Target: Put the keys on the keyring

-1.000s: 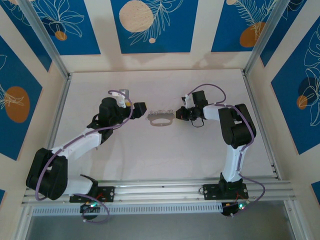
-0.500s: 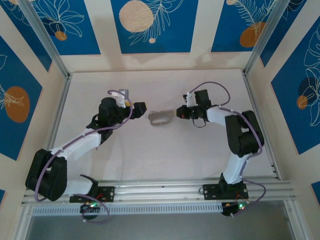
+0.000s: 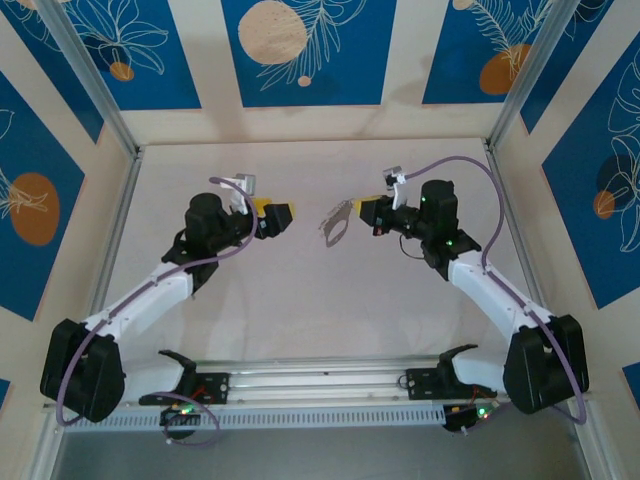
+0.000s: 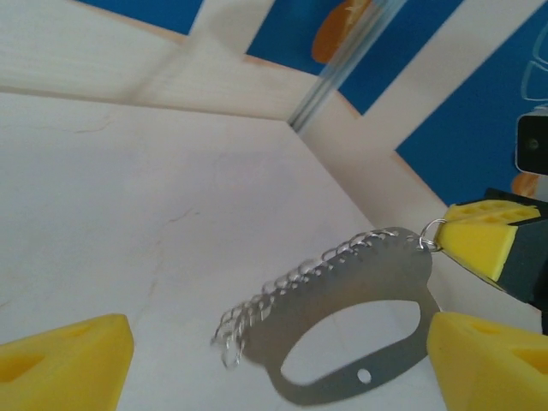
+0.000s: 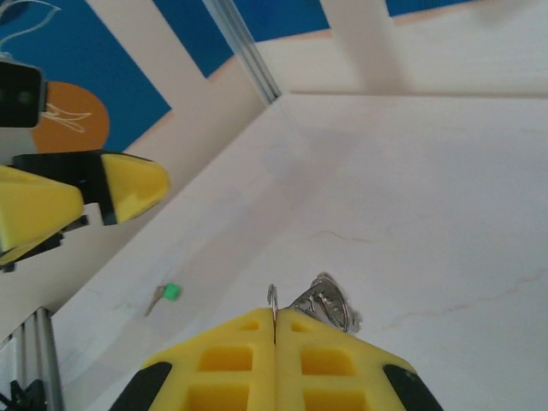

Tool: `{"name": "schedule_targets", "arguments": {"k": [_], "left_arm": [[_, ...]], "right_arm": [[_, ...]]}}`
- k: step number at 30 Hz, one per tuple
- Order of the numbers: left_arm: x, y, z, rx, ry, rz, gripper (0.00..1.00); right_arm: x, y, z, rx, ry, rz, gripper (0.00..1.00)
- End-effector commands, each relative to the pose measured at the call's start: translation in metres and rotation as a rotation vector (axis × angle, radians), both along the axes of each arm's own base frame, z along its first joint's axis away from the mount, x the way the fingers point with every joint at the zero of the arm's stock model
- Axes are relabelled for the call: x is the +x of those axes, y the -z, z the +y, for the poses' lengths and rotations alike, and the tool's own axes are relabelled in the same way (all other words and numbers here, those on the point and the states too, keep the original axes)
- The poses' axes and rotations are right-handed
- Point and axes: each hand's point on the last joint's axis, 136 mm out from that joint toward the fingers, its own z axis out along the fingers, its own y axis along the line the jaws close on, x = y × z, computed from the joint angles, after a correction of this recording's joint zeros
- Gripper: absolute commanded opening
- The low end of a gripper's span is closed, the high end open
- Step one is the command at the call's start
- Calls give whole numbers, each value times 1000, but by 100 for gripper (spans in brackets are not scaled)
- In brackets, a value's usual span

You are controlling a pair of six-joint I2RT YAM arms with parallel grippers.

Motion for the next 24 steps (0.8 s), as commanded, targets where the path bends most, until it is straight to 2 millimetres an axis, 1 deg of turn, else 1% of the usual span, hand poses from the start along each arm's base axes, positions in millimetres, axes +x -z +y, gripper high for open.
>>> {"name": "schedule_targets", "arguments": {"k": [1,6,10,12,16,21,24], "left_arm": [[-19,-44,-18,-92,136,-90,85],[-36,-70,-31,-172,275,-135,76],[-45,-85,-39,-224,354,-157,68],[-48,-88,-45,-232,394,-151,62],[-52,-88,-60,-228,471,-139,50],[-49,-74,-78,-190,520,-111,38],[-44,-62,-83,-165,510,-98,37]], "right_arm": [[-20,-28,10,60,-88,-71,0],[-40,-46,22,113,-208,-76,0],[-46,-50,29,141,-285,-60,0],[-46,-49,33,154,-310,-52,0],[-42,-46,39,167,-342,-36,0],[-36,-41,46,179,-367,-16,0],[-34,-38,47,180,-377,-12,0]]}}
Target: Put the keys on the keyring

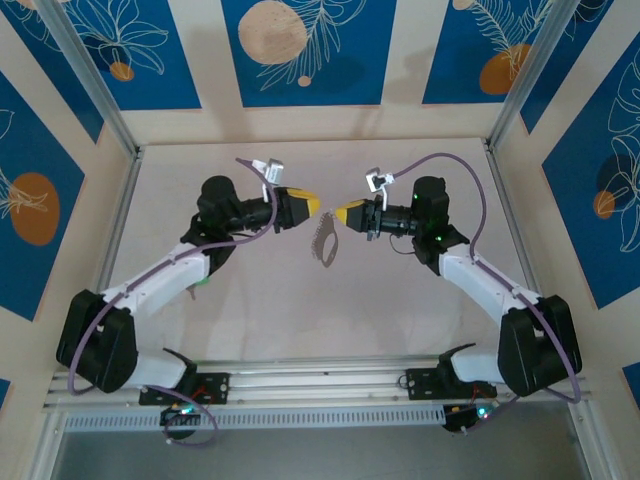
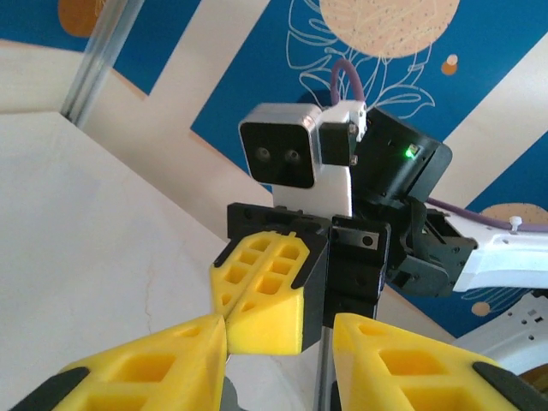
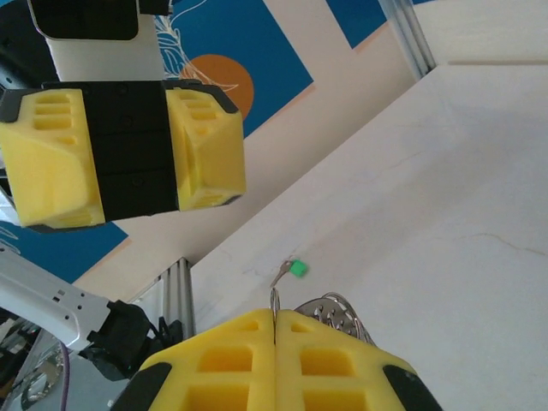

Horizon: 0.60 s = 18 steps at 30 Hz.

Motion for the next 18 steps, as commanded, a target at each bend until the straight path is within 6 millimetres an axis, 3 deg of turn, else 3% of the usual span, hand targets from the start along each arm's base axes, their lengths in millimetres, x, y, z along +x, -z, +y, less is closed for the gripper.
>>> {"name": "schedule_targets", "arguments": {"k": [1,10,18], "left_arm": [[-2,0,-8,19,31,-40,37],[6,23,-14,50,25,-8,37],[4,25,-21,51,42,-10,36]], "right_arm": [[-3,-25,6,40,-49,-66,0],[-1,-28,5,55,-58,-71,0],[-1,-31,5,65,-61,-72,0]]}}
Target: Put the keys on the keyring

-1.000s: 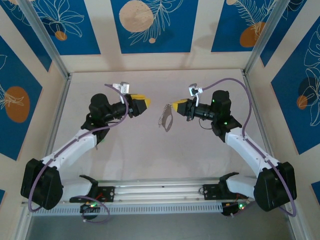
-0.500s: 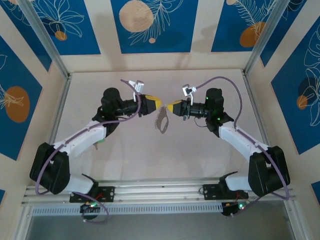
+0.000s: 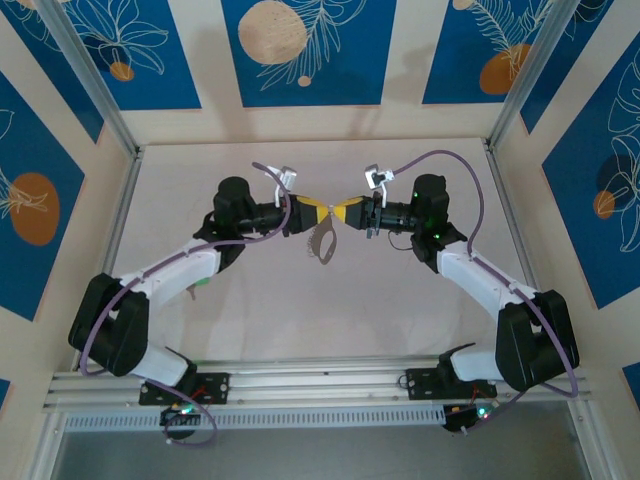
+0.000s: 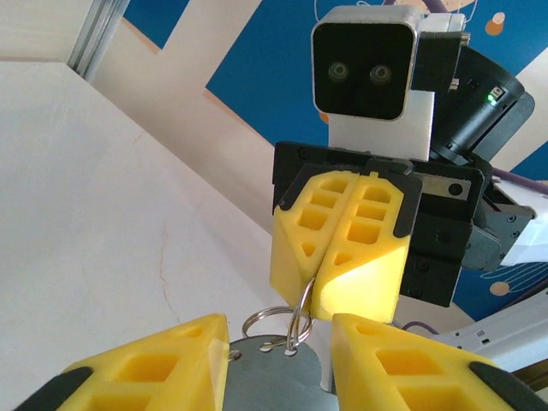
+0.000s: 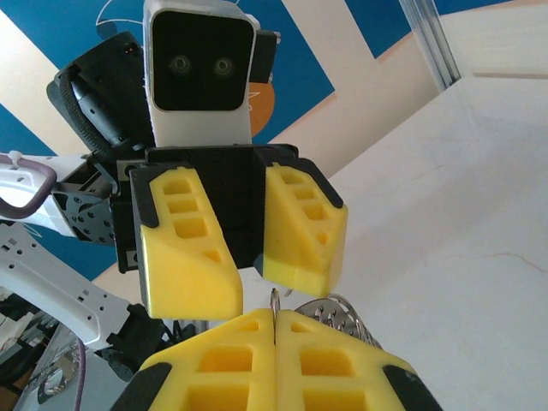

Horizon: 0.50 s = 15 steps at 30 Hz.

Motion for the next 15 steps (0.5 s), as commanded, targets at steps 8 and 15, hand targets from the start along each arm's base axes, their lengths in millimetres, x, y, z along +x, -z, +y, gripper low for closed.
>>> {"name": "schedule_targets", "arguments": {"k": [8,15], "left_arm": [[-7,-17,-9,-21,31,-72,30],[-6,-21,-10,-30,25,-85,33]], "right_arm": [[0,-17,3,27,-26,-40,0],[-1,-14,4,24,-34,-33,0]]}}
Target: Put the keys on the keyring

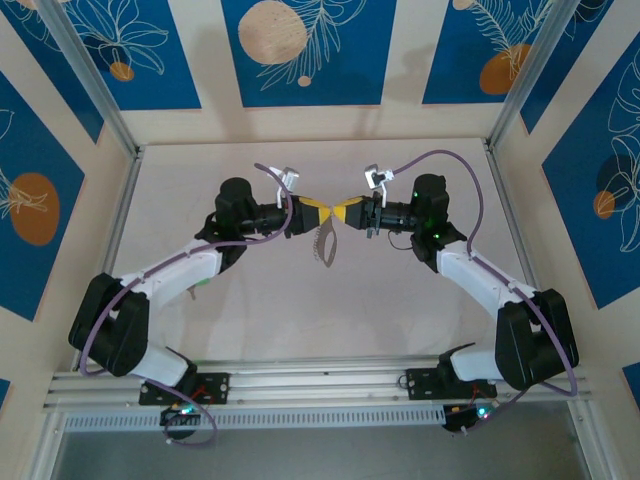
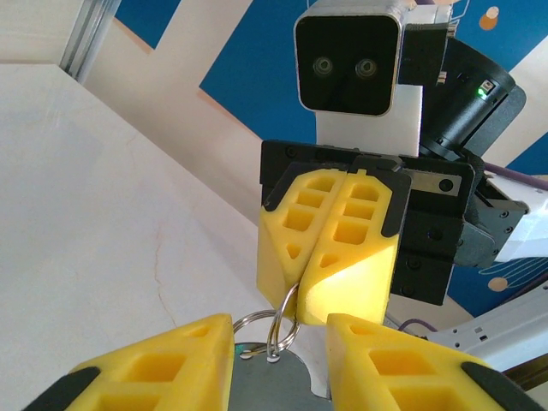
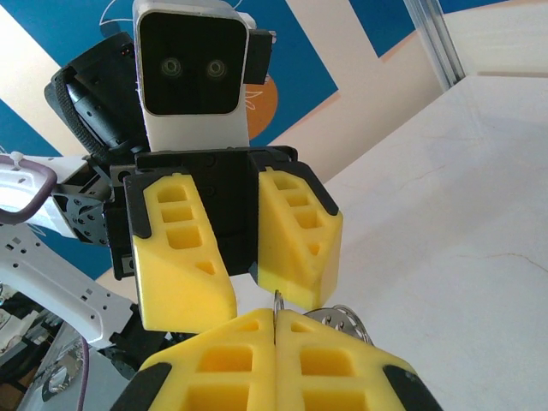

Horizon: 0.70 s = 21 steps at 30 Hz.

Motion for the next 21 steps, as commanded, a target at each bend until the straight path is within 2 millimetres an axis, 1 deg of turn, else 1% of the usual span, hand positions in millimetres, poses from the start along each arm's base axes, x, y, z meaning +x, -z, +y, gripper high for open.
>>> {"name": "schedule_targets", "arguments": {"k": [1,4,8,12,14,16,19,20,21], "left_arm": [[-3,-20,-7,-29,18,-71,33],[-4,-21,-9,-31,24,-75,30],[-5,-21,-11,-31,31,-80,22],[-7,-22,-13,-31,41,-85,17],[-7,-23,-14,-31,42,-88,12],[-7,-23,-14,-30,44,-90,9],[-8,-22,-15,-27,49,-92,1],[-9,-22,-15,-25,50,-92,0],[-8,-21,-15,-24,48,-92,0]], "right_arm": [[-1,-14,4,21,-24,-36,0],[0,-14,4,18,-25,-35,0],[-1,-13,4,16,-28,-35,0],[-1,-12,5,13,-32,-31,0],[-1,-12,5,12,-32,-31,0],[0,-11,4,11,-28,-30,0],[2,-13,5,11,-22,-30,0],[4,-13,4,9,-9,-25,0],[7,-14,2,7,9,-19,4]]}}
